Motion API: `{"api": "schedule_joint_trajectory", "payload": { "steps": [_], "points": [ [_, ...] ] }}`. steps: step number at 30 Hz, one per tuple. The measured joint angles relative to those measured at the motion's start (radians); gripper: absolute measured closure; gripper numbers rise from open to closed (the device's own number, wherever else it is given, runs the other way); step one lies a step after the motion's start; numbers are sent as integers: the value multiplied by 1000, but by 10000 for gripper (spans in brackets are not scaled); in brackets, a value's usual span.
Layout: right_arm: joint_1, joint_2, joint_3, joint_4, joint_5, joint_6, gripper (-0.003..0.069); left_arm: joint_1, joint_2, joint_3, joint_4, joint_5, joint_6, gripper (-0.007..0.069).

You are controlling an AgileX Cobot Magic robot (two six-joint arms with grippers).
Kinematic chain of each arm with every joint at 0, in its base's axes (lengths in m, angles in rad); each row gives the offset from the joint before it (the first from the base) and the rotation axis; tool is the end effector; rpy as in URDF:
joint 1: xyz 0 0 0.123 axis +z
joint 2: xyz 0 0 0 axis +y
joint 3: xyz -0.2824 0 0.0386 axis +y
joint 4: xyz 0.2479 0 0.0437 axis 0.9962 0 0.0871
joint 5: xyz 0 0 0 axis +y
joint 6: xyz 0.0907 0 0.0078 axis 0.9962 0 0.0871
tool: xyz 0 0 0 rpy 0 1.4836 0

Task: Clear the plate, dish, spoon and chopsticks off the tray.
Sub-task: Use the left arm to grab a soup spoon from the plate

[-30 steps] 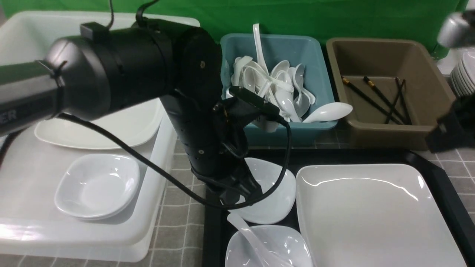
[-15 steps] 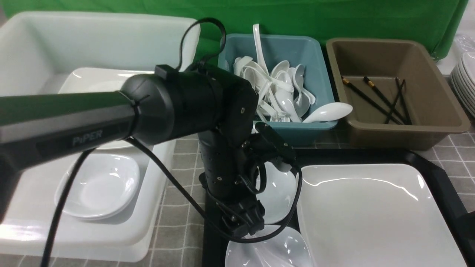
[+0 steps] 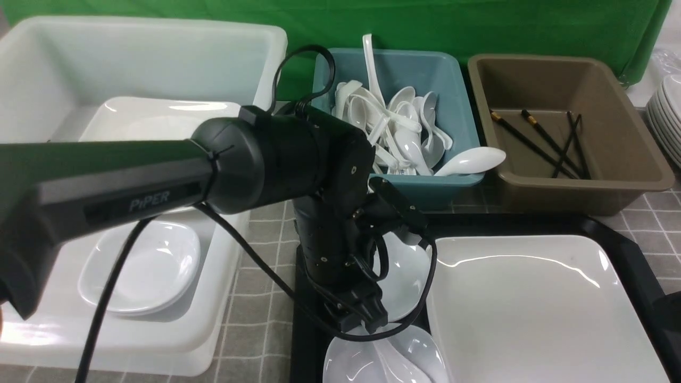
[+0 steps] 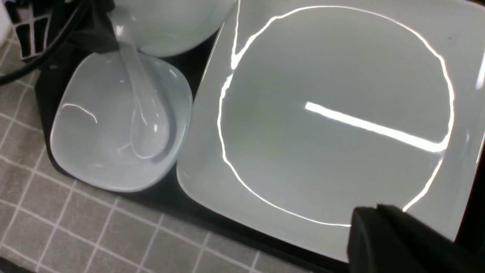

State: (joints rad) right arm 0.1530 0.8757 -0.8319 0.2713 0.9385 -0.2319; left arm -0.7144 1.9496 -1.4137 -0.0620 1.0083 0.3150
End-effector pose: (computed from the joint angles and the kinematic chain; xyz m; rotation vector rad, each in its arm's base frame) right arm 0.1503 0.0431 0.3290 -0.3663 2.4156 0.3039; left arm 0.2885 -0.2565 0.1918 1.4559 2.6672 -0.1152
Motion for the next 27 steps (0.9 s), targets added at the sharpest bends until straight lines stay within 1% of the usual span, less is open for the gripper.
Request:
{"api": "schedule_joint_trajectory", "payload": {
  "steps": [2,3,5,6,7,9,11,12,13,15,16,19,21,25,27],
  "points": [
    [0,0,0,0,-5,0,624,0,2,-7,-14,6,-45,318],
    [0,0,0,0,-7,0,623,0,3,-13,-21,14,-94,328],
    [0,0,0,0,-9,0,622,0,3,-30,-27,33,-245,354],
    [0,0,0,0,-10,0,622,0,3,-37,-27,38,-298,364],
    [0,0,0,0,-13,0,622,0,3,-48,-24,41,-423,379],
    [0,0,0,0,-14,0,622,0,3,-57,-17,38,-581,396],
    [0,0,0,0,-14,1,622,0,3,-60,-14,29,-681,402],
    [0,0,0,0,-14,1,622,0,3,-60,-14,29,-690,402],
    [0,0,0,0,-15,1,622,0,4,-62,-12,27,-757,398],
    [0,0,0,0,-15,1,622,0,4,-62,-12,24,-777,391],
    [0,0,0,0,-16,1,620,0,4,-62,-11,15,-821,371],
    [0,0,0,1,-16,1,616,0,4,-62,-11,7,-862,340],
    [0,0,0,1,-16,1,613,0,4,-63,-6,3,-915,302],
    [0,0,0,1,-16,2,606,0,6,-63,-4,1,-984,247],
    [0,0,0,1,-16,2,605,0,10,-63,-4,0,-996,235]
  ]
}}
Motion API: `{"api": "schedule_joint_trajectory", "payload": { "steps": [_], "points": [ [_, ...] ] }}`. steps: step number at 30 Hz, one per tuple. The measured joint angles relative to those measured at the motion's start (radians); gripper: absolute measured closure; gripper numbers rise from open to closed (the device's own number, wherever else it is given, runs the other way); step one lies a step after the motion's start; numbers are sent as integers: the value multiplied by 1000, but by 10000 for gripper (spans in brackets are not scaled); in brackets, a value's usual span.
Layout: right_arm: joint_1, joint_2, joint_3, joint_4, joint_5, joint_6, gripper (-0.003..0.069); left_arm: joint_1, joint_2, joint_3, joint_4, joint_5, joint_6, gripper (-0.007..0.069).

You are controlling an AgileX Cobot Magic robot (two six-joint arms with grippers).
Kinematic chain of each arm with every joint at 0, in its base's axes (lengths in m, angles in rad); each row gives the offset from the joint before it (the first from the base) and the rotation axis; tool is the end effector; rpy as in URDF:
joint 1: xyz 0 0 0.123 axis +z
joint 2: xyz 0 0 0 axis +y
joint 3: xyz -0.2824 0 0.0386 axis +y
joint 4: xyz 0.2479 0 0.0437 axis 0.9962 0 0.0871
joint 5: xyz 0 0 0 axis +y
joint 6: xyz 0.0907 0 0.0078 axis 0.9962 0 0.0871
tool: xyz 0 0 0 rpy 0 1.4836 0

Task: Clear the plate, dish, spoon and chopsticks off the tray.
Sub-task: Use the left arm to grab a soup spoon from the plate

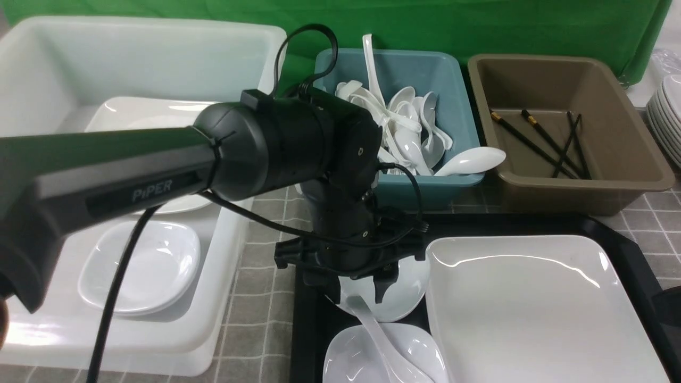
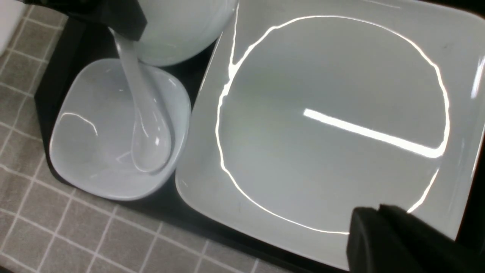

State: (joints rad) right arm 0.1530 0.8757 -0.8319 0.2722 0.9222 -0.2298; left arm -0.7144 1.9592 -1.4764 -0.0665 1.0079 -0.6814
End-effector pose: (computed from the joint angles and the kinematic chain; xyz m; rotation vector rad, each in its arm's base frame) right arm 0.1514 0.0431 0.3299 -0.3581 2.4008 0.3032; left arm 0.2970 -0.2644 0.2037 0.0034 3.0426 -0.2330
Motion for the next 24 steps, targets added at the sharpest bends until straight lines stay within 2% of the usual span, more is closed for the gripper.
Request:
{"api": "schedule_joint_trajectory", "payload": {
  "steps": [16,19,24],
  "points": [
    [0,0,0,0,-1,0,588,0,42,-2,-26,-33,-15,236],
    [0,0,0,0,-1,0,586,0,46,-2,-26,-36,-15,268],
    [0,0,0,0,-1,0,578,0,51,-2,-23,-52,4,404]
  ]
}}
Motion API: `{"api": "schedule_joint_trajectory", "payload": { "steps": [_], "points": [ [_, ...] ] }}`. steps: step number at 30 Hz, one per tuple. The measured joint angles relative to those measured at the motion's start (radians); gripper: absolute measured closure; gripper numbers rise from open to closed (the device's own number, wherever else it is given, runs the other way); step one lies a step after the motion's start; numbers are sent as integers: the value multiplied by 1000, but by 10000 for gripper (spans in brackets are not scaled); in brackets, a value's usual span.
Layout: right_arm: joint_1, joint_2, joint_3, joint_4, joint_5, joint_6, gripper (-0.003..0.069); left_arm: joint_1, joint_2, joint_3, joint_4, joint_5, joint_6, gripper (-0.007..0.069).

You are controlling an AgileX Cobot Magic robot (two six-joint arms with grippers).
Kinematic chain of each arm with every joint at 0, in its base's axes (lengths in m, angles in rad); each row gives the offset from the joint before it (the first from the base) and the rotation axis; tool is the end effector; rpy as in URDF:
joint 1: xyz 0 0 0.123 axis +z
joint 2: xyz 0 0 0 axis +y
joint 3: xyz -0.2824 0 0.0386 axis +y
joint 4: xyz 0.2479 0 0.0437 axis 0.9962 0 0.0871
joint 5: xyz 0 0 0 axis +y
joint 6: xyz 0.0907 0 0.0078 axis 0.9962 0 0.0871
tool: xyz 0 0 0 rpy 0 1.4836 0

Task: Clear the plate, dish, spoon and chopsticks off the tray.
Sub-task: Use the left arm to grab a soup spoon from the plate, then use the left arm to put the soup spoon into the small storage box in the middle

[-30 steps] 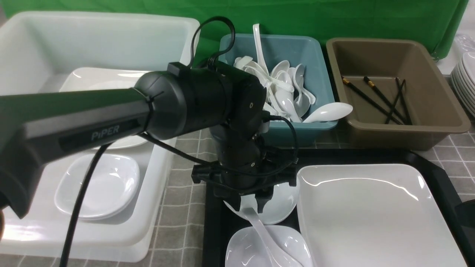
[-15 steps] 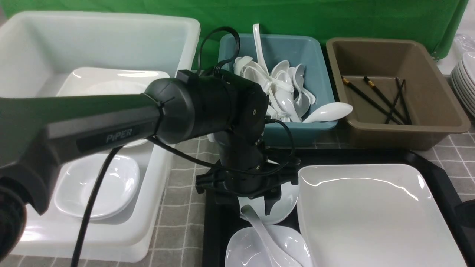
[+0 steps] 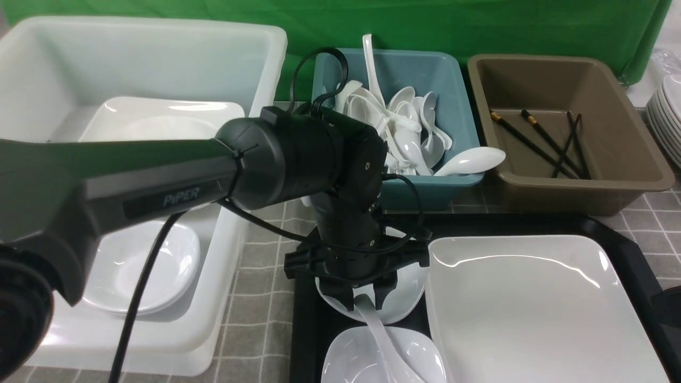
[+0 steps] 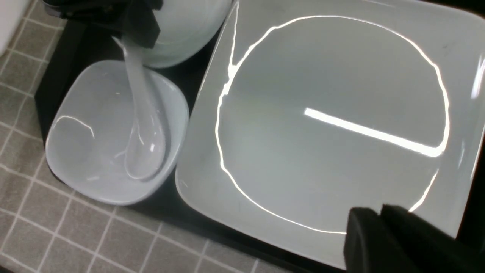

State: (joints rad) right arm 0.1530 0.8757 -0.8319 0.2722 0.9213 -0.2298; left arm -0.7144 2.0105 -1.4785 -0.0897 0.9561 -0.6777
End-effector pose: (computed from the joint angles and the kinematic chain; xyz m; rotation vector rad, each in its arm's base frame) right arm 0.1515 0.0431 0.3300 -0.3578 2.4000 0.3030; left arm 0.3026 -0.2713 0.1845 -0.0134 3.0502 -0.2575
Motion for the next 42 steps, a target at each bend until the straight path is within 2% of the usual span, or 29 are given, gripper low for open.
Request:
{"api": "schedule_joint_trajectory", "payload": {
  "steps": [3,17,27,31,33,36,40,42],
  "points": [
    [0,0,0,0,0,0,573,0,0,-1,1,-1,16,461],
    [0,0,0,1,0,0,557,0,-12,-47,0,7,69,462],
    [0,0,0,8,-4,-1,550,0,-56,-200,11,18,104,462],
    [0,0,0,82,-85,-109,550,2,-57,-356,106,-54,122,462],
    [0,0,0,160,-151,-182,550,14,-58,-409,149,-103,123,462],
    [0,0,0,312,-245,-336,557,53,-59,-464,174,-196,123,462],
    [24,0,0,549,-385,-655,590,141,-49,-484,177,-349,123,462],
    [39,0,0,590,-435,-710,598,175,-30,-486,177,-393,123,462]
  ]
}}
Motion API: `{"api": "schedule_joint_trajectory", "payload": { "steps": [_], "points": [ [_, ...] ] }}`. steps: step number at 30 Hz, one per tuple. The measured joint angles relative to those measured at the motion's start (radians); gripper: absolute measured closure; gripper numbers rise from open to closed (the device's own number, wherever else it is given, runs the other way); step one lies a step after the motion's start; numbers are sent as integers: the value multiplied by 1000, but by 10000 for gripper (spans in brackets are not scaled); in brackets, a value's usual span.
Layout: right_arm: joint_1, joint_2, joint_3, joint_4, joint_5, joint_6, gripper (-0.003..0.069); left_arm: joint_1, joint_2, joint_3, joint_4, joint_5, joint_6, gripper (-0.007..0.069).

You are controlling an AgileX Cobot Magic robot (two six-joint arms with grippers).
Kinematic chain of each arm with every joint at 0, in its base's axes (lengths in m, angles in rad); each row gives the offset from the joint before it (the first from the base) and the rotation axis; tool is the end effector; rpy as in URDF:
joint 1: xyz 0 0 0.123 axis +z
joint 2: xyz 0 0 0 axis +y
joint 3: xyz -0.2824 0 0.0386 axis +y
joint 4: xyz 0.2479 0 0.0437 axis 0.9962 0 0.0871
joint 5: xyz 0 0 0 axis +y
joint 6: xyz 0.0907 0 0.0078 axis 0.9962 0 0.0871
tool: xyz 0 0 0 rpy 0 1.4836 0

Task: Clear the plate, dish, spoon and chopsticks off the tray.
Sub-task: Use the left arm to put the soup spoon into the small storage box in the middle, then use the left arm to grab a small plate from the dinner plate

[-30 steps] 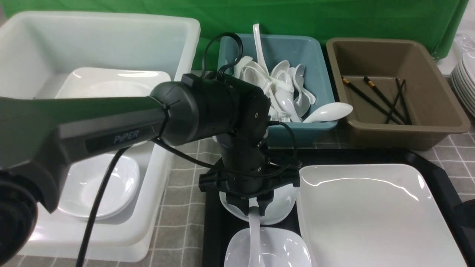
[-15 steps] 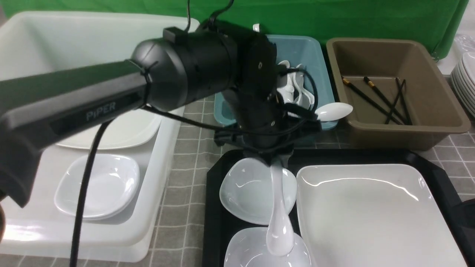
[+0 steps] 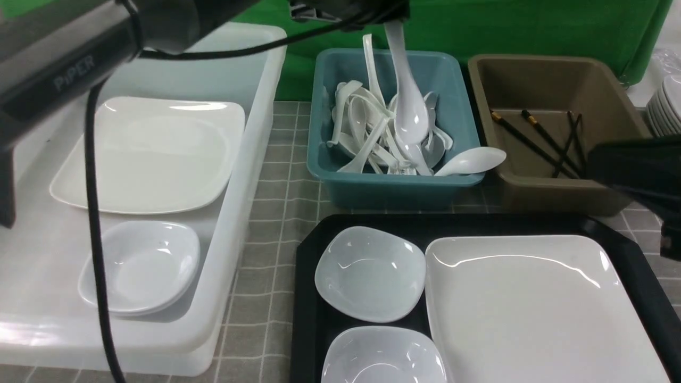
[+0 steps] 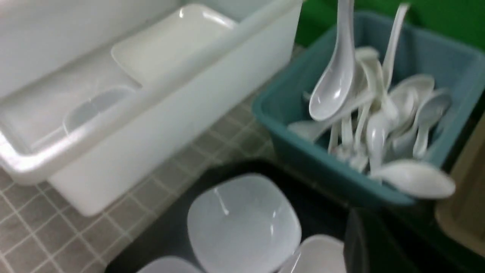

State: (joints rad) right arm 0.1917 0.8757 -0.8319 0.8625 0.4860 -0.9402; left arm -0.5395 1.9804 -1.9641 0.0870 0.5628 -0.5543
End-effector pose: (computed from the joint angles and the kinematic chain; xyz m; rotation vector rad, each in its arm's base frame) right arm 0.1705 0.0661 0.3732 -0.5509 1.7719 0.3732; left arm 0.4111 -0.2412 0.3634 0.0327 2.1117 -0.5757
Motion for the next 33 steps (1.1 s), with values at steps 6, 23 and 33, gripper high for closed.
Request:
{"api": "schedule_joint_trajectory", "payload": {
  "steps": [6,23,33],
  "points": [
    [21,5,0,29,-67,-50,604,62,88,0,10,-101,-2,459],
    [21,28,1,-35,51,20,603,60,-28,-3,-227,458,341,368],
    [21,31,1,-311,167,376,607,-134,-144,285,-252,652,503,622]
  ]
}}
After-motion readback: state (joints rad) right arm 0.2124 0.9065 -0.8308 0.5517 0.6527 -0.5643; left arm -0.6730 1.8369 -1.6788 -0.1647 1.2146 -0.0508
